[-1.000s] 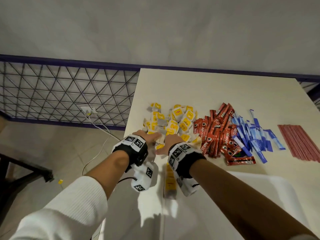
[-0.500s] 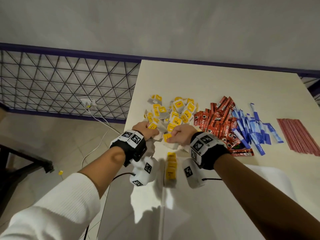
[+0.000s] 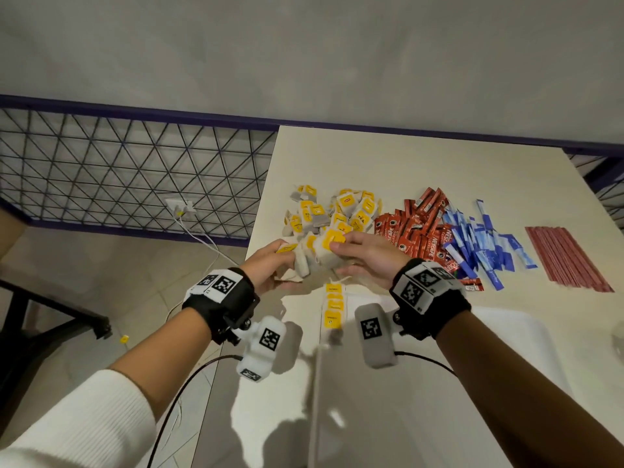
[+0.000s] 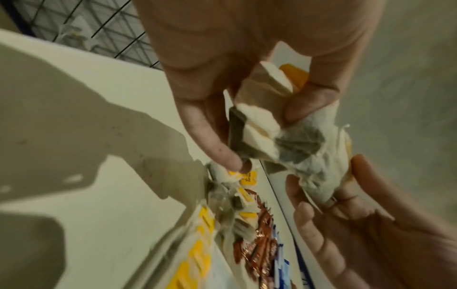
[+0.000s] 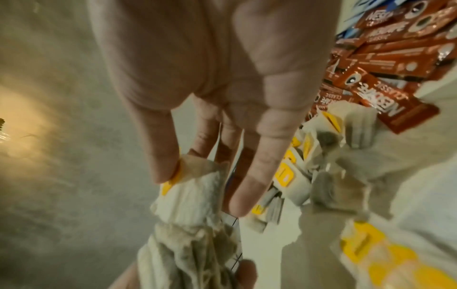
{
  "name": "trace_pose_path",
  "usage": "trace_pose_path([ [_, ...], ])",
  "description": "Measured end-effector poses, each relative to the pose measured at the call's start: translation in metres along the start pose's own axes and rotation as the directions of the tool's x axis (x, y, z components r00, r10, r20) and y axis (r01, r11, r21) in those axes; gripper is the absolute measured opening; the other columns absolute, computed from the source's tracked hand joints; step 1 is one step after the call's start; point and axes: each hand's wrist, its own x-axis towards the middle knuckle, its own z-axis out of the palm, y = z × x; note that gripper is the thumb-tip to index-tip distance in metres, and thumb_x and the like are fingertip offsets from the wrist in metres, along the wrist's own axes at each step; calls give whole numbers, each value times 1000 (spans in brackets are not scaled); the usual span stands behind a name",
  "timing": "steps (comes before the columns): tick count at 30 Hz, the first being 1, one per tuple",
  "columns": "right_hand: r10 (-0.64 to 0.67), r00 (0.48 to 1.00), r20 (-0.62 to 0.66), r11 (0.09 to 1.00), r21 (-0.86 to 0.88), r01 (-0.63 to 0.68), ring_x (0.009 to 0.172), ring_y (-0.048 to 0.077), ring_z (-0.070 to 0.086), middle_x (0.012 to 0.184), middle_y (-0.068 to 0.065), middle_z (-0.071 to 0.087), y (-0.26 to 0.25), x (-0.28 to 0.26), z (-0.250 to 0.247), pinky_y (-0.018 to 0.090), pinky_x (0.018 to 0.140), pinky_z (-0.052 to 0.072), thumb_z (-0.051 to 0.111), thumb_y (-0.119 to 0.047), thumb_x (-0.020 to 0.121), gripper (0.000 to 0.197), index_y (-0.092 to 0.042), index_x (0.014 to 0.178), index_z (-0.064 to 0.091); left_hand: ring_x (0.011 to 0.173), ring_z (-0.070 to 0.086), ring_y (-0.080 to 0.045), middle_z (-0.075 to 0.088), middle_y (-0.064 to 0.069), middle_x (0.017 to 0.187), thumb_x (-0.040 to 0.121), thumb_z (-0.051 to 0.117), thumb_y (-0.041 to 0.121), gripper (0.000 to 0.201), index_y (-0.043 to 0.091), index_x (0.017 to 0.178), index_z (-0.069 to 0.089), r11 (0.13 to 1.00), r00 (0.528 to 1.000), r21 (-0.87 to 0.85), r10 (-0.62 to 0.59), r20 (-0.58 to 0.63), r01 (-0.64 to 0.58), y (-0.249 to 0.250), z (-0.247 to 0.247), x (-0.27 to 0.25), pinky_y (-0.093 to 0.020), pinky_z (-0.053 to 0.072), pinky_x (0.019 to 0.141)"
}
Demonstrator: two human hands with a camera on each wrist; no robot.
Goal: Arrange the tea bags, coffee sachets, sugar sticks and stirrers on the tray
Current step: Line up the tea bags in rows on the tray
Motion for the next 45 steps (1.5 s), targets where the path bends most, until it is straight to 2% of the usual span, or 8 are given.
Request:
trace_pose_path([
  [3, 10, 1000, -6, 998, 66, -9, 88, 20, 54, 90, 11, 49, 16, -11, 16, 23, 59, 58, 59, -6, 87, 13, -8, 76, 52, 81, 65, -27, 59, -13, 100, 76, 45, 1, 27, 10, 98, 57, 972, 993, -215, -80, 83, 96, -13, 3, -22, -33, 58, 57],
  [8, 28, 998, -63, 993, 113, -21, 73, 16, 58, 81, 8, 55, 44, -28, 36, 22, 55, 57, 58, -5, 88, 15, -8, 75, 50, 56, 65, -27, 67, -14, 75, 87, 33, 28, 37, 6, 91, 63, 887, 954, -386, -166, 248, 255, -30, 8, -46, -33, 56, 55],
  [13, 72, 997, -35, 991, 116, -68, 79, 17, 58, 88, 13, 52, 63, -41, 44, 23, 58, 57, 60, -7, 88, 15, -8, 76, 49, 39, 52, -16, 60, -6, 55, 89, 50, 40, 30, 13, 78, 61, 959, 971, -191, -182, 154, 210, -47, 14, -54, -17, 43, 39],
  [19, 119, 982, -146, 982, 167, -94, 72, 22, 55, 86, 13, 46, 75, -56, 37, 28, 54, 58, 61, -3, 86, 16, -7, 76, 49, 52, 52, -17, 55, -9, 73, 92, 51, 19, 13, 11, 87, 60, 984, 986, -55, -165, 28, 167, -57, 13, -55, -14, 38, 35],
  [23, 110, 981, -161, 988, 126, -90, 73, 21, 55, 80, 10, 48, 85, -68, 31, 25, 55, 58, 60, -5, 87, 6, -2, 88, 55, 99, 48, -9, 56, 3, 109, 91, 47, 4, 31, 13, 119, 57, 993, 998, 102, -57, 33, 53, -61, 11, -54, -22, 45, 86],
  [29, 71, 971, -229, 997, 39, -64, 83, 18, 55, 87, 12, 54, 98, -71, 33, 30, 78, 52, 61, -10, 87, 8, -3, 92, 58, 88, 53, 6, 62, 17, 92, 89, 55, 19, 12, 23, 96, 63, 969, 994, 245, -17, 107, -10, -69, 5, -57, -4, 37, 72],
  [35, 38, 972, -231, 997, 67, -23, 79, 15, 57, 94, 12, 60, 102, -74, 38, 24, 70, 46, 59, -7, 88, 12, -7, 100, 57, 52, 58, 0, 63, 11, 54, 81, 68, 16, 12, 18, 70, 64, 953, 983, 303, -32, 182, -25, -73, 7, -57, -11, 44, 55],
  [45, -35, 980, -197, 998, 41, 44, 87, 24, 57, 113, 29, 61, 98, -80, 37, 21, 73, 49, 64, 10, 77, 26, -13, 85, 55, 44, 54, -9, 59, 5, 54, 76, 71, 20, 10, 19, 67, 69, 948, 980, 317, -31, 196, -33, -66, 11, -58, -17, 39, 38],
])
